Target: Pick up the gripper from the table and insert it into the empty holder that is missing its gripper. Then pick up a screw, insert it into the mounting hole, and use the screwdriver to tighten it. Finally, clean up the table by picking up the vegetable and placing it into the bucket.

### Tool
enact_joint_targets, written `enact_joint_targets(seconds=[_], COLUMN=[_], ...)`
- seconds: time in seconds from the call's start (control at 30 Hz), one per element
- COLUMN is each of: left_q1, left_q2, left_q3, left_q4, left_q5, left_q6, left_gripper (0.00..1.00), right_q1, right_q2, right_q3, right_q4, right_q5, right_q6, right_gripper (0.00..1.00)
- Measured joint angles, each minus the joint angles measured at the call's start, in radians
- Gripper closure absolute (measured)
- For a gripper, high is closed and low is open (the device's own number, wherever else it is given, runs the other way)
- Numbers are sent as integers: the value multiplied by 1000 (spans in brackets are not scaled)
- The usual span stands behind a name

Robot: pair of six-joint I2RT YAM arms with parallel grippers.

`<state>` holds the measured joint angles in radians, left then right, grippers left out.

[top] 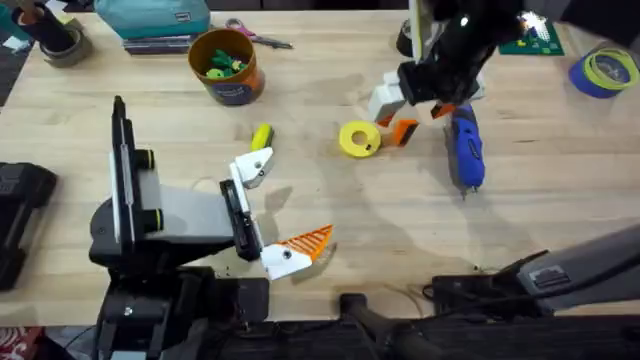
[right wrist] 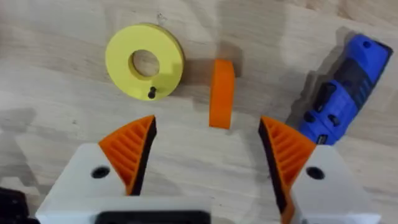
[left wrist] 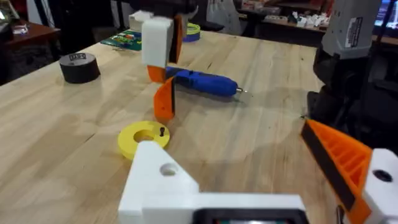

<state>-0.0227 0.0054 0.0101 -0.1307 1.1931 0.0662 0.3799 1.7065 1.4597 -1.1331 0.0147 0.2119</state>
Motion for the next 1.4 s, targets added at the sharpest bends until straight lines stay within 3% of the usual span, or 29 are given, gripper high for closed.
enact_joint_targets(seconds=[0.27, 0.57, 0.7, 0.8, 0.87, 0.97, 1.03, 1.4], left_q1=[0, 0, 0, 0, 0, 0, 0, 0], left_q2=[0, 0, 0, 0, 0, 0, 0, 0], left_q3=[0, 0, 0, 0, 0, 0, 0, 0], left_q4=[0, 0, 0, 0, 0, 0, 0, 0], left_q5=[0, 0, 0, 0, 0, 0, 0, 0], left_q6=[0, 0, 0, 0, 0, 0, 0, 0], left_gripper=[14, 15, 15, 15, 16, 15, 16, 15], right_q1=[-5, -27, -31, -31, -31, -31, -31, -31], right_q2=[0, 2, 18, 31, 35, 38, 39, 37], right_q3=[-115, -133, -133, -133, -134, -134, -134, -134], right_q4=[112, 139, 140, 140, 140, 140, 144, 145], right_q5=[0, 0, 0, 0, 4, 21, 26, 31], right_q6=[21, 81, 91, 95, 96, 94, 95, 95], right_gripper=[6, 17, 146, 332, 500, 857, 981, 991])
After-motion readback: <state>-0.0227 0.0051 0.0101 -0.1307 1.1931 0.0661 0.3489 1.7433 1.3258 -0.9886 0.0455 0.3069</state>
